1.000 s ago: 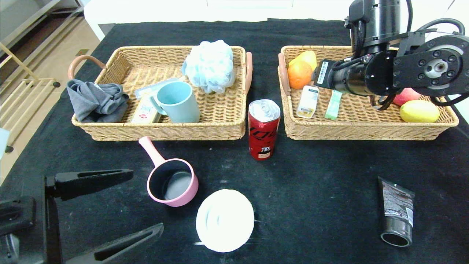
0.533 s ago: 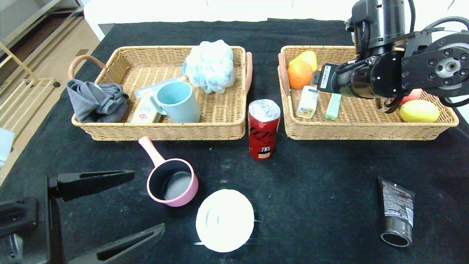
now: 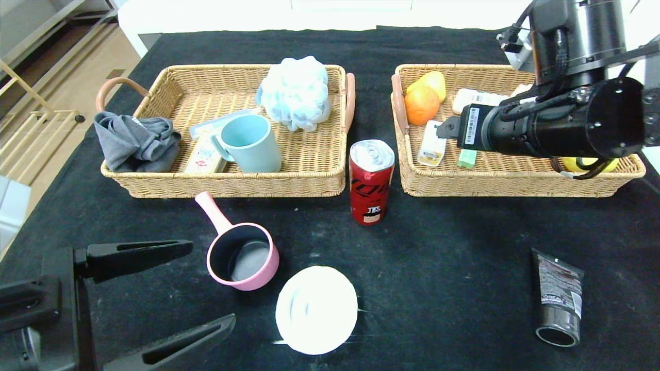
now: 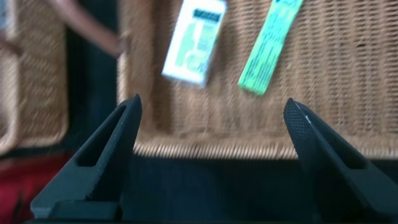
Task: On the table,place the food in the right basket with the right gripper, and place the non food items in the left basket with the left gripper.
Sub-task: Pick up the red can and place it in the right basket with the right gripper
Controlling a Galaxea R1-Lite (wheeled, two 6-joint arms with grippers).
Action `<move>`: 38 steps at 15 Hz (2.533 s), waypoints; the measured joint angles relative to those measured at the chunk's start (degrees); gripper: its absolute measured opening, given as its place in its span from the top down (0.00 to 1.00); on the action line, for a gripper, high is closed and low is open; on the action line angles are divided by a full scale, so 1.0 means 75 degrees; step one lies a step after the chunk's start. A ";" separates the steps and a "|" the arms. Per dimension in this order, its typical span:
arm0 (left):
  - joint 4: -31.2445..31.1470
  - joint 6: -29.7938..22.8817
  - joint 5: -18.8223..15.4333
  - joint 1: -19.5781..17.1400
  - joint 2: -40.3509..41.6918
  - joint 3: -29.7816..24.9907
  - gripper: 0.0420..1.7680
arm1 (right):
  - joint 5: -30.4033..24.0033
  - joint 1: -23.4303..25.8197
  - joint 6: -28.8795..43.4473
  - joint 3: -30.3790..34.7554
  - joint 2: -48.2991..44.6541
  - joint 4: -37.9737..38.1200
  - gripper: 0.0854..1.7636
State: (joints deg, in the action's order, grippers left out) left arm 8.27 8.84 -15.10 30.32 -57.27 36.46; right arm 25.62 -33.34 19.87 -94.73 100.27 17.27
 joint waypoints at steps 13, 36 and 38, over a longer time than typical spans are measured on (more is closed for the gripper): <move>0.0015 0.0005 -0.0003 -0.0081 -0.0221 -0.0011 0.03 | -0.0827 -0.1872 -0.1466 0.4046 -0.1778 -0.2358 0.04; 0.0015 0.0059 -0.0011 -0.0081 -0.0158 -0.0015 0.03 | -0.0140 -0.2331 -0.1859 0.3584 0.0255 -0.5749 0.04; 0.0015 0.0059 -0.0015 -0.0081 -0.0158 -0.0015 0.03 | -0.0143 -0.2323 -0.1911 0.3529 0.0410 -0.5934 0.04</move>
State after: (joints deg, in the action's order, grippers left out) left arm 8.37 9.28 -15.21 29.71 -58.45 36.35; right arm 24.55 -50.76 5.53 -68.27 103.34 -27.23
